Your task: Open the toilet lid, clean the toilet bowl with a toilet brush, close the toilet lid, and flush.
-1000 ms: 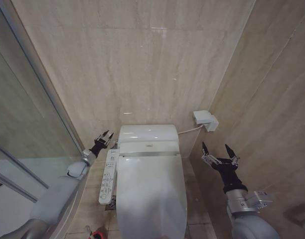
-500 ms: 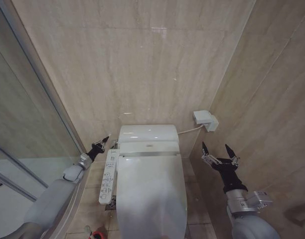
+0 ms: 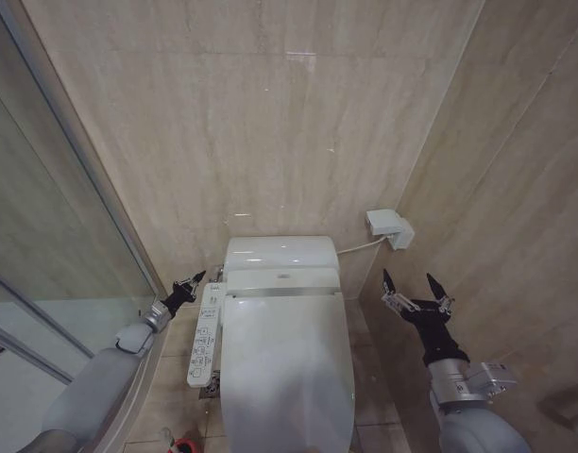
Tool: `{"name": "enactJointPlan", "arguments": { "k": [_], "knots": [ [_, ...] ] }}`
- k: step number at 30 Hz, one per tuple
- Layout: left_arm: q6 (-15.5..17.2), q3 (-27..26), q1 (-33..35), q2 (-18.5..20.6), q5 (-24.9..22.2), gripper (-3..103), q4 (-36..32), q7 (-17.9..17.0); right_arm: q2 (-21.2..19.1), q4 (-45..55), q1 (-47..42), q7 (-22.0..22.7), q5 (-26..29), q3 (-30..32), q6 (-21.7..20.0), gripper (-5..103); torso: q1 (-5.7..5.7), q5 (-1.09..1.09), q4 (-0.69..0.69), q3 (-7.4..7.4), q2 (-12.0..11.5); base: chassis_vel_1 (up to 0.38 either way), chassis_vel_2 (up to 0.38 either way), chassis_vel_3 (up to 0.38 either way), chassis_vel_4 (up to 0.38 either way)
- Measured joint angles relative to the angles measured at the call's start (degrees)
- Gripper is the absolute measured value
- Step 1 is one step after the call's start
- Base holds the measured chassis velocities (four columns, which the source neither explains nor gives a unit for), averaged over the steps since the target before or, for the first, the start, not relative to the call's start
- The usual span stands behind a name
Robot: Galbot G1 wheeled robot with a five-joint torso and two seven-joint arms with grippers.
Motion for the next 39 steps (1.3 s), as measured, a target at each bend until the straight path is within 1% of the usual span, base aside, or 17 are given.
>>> {"name": "enactJointPlan", "arguments": {
  "k": [10,19,25,39],
  "knots": [
    [-0.7,0.2,-0.4,-1.1,0.5,0,1.2,1.0,0.0,0.0,0.0,0.0,0.0,0.0,0.0,100,0.00,0.00,0.00,0.00,0.0,0.000,0.000,0.000,0.000],
    [-0.8,0.5,-1.0,-1.9,0.6,0,2.0,1.5,0.0,0.0,0.0,0.0,0.0,0.0,0.0,100,0.00,0.02,0.01,0.00,0.0,0.000,0.000,0.000,0.000],
    [-1.5,0.0,-2.2,-3.4,1.3,0,5.0,2.5,0.0,0.0,0.0,0.0,0.0,0.0,0.0,100,0.00,0.02,0.04,0.00,0.0,0.000,0.000,0.000,0.000],
    [-1.6,0.2,-2.6,-4.6,1.5,0,5.7,2.8,0.0,0.0,0.0,0.0,0.0,0.0,0.0,100,0.00,0.03,0.02,-0.01,0.0,0.000,0.000,0.000,0.000]
  ]
}}
